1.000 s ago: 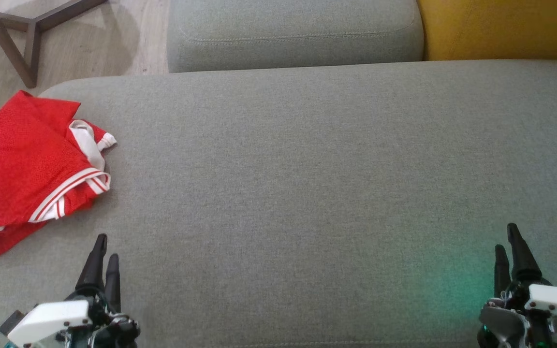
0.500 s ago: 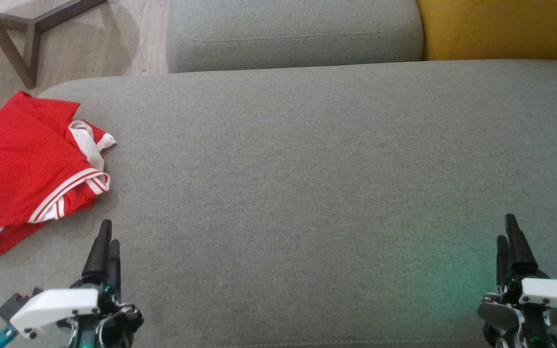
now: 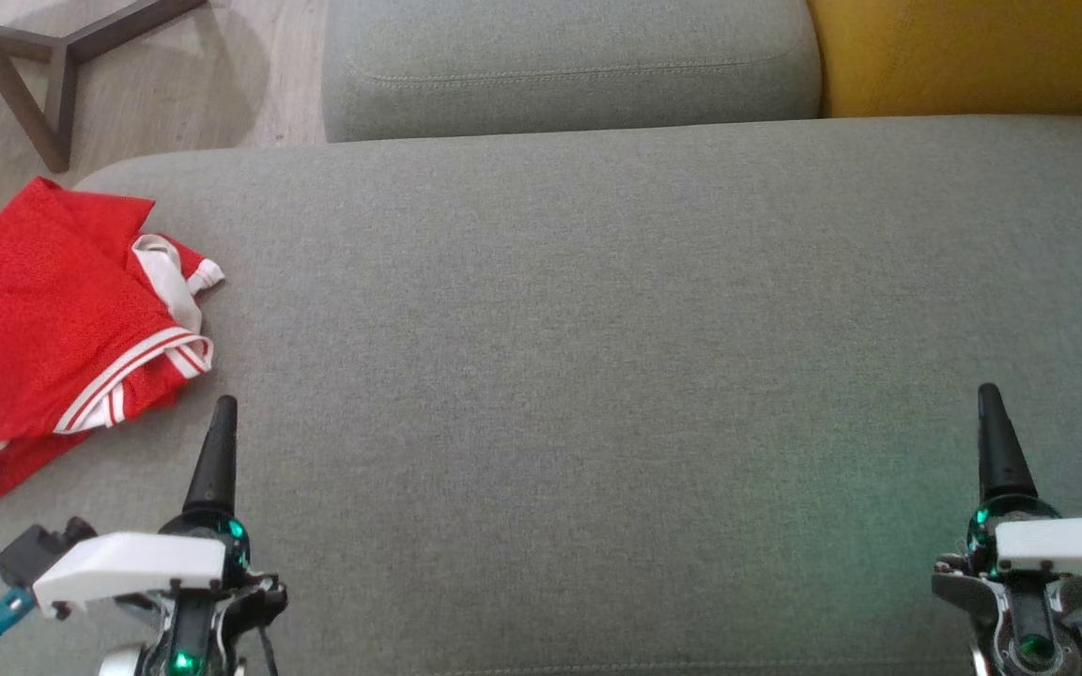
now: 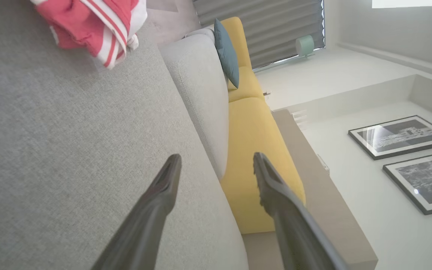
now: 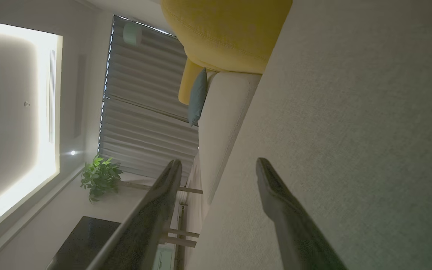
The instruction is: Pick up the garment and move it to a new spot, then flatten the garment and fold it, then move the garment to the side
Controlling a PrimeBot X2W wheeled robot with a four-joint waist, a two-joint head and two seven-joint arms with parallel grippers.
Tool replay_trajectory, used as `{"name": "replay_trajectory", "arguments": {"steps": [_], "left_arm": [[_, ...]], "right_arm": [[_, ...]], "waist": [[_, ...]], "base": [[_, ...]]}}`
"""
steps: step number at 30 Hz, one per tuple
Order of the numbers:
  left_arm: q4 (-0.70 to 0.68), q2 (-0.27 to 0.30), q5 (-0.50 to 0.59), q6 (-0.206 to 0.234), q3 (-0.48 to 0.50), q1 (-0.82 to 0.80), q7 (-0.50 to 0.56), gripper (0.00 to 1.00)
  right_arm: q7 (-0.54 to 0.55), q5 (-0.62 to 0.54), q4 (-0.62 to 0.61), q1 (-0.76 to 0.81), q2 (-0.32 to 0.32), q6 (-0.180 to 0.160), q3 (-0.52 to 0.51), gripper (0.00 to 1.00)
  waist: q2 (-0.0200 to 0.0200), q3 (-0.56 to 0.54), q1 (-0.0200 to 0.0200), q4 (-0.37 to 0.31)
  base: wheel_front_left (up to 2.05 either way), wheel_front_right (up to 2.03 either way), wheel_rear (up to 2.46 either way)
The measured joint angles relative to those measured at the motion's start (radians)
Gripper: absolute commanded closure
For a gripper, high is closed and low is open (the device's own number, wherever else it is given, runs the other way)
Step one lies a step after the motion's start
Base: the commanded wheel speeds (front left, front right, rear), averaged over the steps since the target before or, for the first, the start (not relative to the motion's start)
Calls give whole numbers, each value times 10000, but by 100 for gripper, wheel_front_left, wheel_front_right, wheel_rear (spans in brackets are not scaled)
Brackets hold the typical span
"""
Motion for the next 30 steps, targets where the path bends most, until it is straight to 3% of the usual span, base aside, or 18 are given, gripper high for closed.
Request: {"name": "replay_trajectory", "arguments": {"steps": [30], "left_arm": [[-466,117,4079,-4,-594,-151,-800,0]], "right_arm": [[-226,-4314,-951,4,-151,2,445,0]], "waist": [[0,-24,0,10]], "base": [[0,0,0]]}}
